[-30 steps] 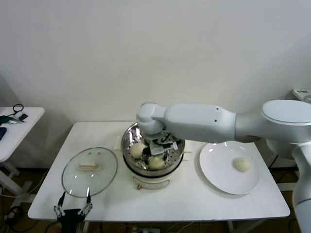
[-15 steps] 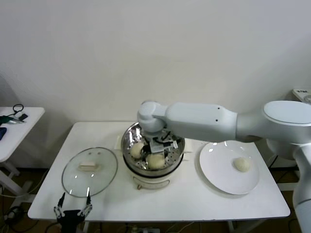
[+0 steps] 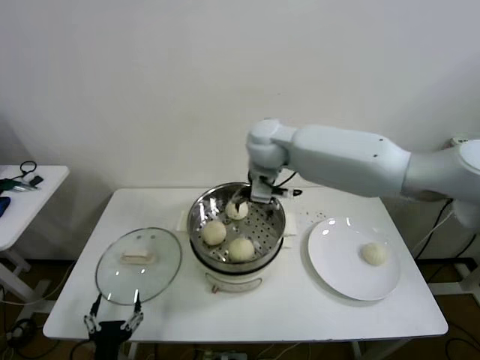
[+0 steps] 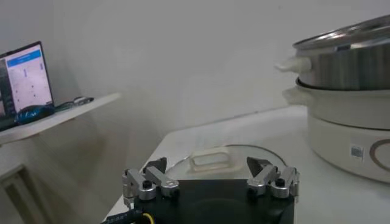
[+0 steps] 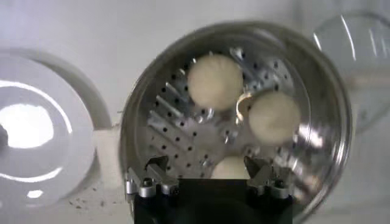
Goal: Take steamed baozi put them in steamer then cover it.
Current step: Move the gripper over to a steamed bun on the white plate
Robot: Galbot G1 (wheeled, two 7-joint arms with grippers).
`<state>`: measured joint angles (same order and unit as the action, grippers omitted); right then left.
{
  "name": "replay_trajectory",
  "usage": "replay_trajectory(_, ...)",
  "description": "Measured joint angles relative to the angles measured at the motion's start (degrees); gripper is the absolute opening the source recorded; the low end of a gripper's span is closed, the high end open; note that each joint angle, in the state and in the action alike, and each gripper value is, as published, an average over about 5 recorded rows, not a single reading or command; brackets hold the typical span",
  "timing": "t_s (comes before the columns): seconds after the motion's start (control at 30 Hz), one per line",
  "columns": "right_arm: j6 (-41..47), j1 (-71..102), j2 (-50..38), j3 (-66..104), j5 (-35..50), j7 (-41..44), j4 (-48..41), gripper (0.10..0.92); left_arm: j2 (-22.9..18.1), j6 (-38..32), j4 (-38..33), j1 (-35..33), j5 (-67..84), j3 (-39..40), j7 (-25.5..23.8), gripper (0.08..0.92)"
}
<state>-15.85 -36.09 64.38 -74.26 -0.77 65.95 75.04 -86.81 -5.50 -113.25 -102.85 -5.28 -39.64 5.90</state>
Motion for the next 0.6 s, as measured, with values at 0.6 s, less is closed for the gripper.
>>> replay_trajectory(0.6, 18.0, 8.1, -19.8, 4.6, 9.7, -1.1, -7.5, 0.823, -0.3, 0.0, -0.4, -0.5, -0.5, 0.0, -0.1, 0.823)
